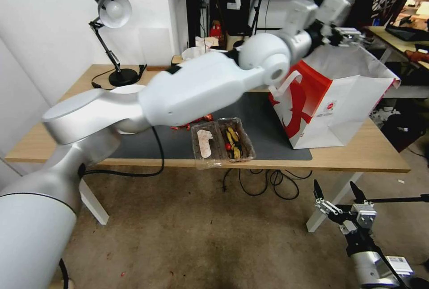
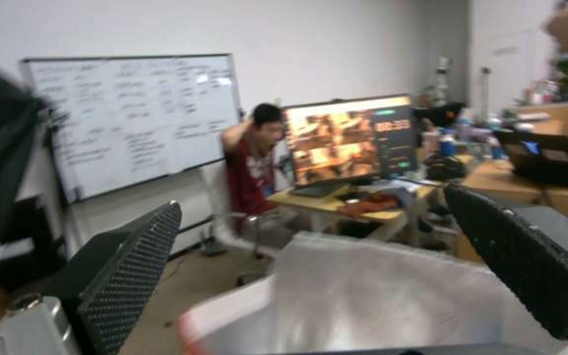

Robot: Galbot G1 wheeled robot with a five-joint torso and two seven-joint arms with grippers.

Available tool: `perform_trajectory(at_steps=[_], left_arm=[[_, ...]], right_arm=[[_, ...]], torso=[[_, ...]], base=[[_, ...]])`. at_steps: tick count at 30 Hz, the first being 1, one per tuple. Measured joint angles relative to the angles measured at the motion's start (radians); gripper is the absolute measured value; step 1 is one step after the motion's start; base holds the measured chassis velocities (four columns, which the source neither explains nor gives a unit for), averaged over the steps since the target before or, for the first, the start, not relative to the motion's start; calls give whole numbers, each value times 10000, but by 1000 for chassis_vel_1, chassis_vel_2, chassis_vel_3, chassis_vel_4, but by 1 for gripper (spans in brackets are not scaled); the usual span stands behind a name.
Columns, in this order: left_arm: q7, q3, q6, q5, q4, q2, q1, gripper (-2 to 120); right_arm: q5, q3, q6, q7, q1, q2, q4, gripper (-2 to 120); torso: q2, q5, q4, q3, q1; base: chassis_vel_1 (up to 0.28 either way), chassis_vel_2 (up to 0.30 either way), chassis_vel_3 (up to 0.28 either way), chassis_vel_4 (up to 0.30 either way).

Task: Pick up the trash from the table and place it into the takeout bag.

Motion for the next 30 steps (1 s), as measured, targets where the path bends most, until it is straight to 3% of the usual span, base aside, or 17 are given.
perform_trajectory(at_steps=[2,3,6,8,10,14,19,23,25,30], left_arm=[[-125,-284,-177,316,-599,835,695,100],[-125,-284,-177,316,-599,835,695,100],[-99,-717,-376,674,-1456,1771,1644,100],[-94,-835,-414,707,-1654,1932,1837,100],[-58,-1377,-520,1026,-2326,2503,2493,100],[-26,-2081,-480,1432,-3044,3093,3221,100],[-23,-2355,-463,1552,-3305,3301,3547,100],[-48,-3117,-403,2010,-3963,3798,4750,100],[-45,-3905,-376,2501,-4527,4231,6147,100],[20,-5096,-414,2899,-5134,4527,7757,100]], right_arm=[[29,22,4,4,30,-62,-29,100],[29,22,4,4,30,-62,-29,100],[19,22,3,12,70,-58,-29,100],[9,12,2,13,71,-50,-28,100],[-28,-27,0,15,67,-31,-28,100],[-73,-57,0,17,58,-6,-21,100],[-95,-67,0,18,57,12,-8,100],[-158,-94,-6,21,58,78,58,100],[-254,-162,-30,28,78,127,107,100],[-359,-235,-45,34,93,192,177,100]], torso=[[-1,-2,2,1,1],[-1,-2,2,1,1],[-1,-4,4,1,1],[-1,-3,3,1,0],[-1,-3,-1,0,0],[-1,-3,1,0,0],[0,0,0,0,0],[0,0,-2,0,0],[0,0,2,0,0],[0,3,-1,0,1]], base=[[0,0,0,0],[0,0,0,0],[0,0,0,0],[0,0,0,0],[0,0,0,0],[0,0,0,0],[0,0,0,0],[0,0,0,0],[0,0,0,0],[0,0,0,0]])
